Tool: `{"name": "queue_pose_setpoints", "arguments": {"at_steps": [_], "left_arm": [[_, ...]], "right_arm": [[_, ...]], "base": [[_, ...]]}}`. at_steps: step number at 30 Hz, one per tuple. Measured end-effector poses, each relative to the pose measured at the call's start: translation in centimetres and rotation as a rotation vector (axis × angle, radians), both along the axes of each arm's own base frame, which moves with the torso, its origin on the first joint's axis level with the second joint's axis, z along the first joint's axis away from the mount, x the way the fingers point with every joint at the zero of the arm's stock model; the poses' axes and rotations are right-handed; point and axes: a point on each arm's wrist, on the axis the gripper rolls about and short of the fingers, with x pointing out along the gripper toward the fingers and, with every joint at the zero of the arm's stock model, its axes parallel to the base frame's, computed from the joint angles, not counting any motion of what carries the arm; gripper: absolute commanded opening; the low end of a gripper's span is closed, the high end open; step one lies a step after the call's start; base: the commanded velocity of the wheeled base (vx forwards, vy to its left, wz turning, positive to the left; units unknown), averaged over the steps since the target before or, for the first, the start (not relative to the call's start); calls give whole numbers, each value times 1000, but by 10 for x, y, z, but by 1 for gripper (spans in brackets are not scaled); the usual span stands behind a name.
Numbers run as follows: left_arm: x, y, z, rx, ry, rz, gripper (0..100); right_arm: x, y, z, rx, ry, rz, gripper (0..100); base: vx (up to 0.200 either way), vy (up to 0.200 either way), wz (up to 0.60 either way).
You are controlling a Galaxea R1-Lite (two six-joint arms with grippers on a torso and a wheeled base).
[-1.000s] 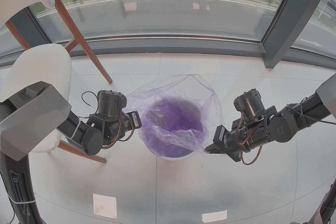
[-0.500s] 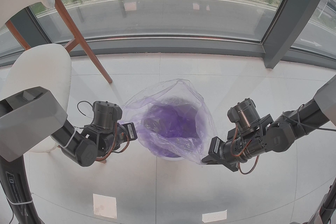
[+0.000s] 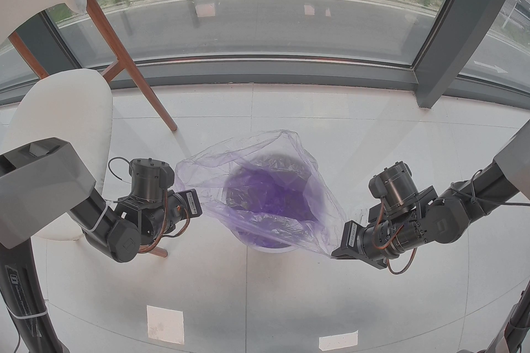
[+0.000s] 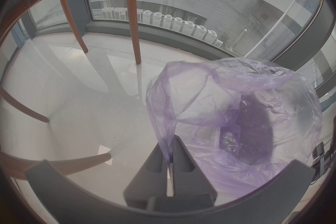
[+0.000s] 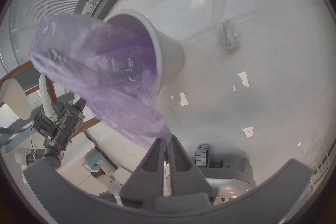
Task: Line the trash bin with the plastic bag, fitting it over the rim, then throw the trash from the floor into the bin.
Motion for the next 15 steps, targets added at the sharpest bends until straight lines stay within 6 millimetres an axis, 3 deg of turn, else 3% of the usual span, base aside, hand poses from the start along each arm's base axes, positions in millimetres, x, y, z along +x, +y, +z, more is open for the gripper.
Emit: {"name": "queue_pose_setpoints", "arguments": {"at_steps": [6,15], "left_arm": [[-2,0,-3,11,12,-7,0],[-14,-15,-8,30,35,-69,0]], "right_arm": [[-1,-9,-6,-30,-2,6,0],[-5,-8,-10,-50,1,40,0]], "base": [[0,0,0],[0,0,0]]}}
